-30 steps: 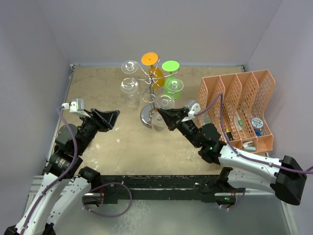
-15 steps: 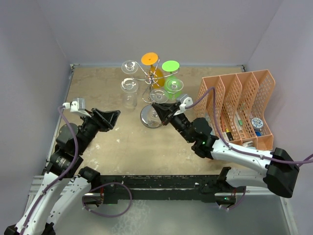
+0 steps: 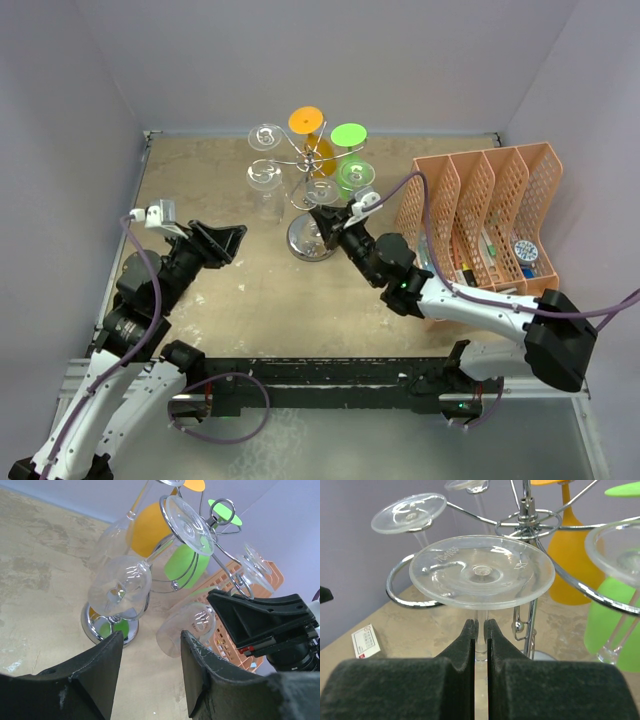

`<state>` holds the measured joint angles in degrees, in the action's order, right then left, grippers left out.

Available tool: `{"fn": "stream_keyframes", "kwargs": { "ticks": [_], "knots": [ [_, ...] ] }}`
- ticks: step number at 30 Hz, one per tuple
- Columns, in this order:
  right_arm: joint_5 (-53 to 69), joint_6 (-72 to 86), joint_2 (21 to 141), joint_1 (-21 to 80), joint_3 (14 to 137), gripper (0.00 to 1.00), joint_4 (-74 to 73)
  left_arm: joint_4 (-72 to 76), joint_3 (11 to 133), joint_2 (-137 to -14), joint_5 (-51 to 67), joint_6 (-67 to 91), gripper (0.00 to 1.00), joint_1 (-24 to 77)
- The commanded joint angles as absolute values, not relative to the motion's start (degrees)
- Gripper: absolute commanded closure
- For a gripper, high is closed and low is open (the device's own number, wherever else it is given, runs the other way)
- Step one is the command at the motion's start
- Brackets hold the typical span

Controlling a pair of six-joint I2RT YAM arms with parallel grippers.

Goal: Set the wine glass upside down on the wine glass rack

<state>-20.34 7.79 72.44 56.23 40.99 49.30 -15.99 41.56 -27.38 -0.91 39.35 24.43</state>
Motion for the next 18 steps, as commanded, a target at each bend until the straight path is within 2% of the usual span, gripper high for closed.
{"fn": "stream_keyframes", "kwargs": {
  "ticks": [1,18],
  "knots": [
    [-21.50,9.74,72.02,56.25,46.49,1.00,53.21,-15.25,42.78,-27.69,-1.06,38.03,0.53,24.39],
    [-20.42,10.81,75.98,56.25,48.42,1.00,52.61,-15.40,43.06,-27.44,-1.42,39.03,0.53,24.43]
  ]
}}
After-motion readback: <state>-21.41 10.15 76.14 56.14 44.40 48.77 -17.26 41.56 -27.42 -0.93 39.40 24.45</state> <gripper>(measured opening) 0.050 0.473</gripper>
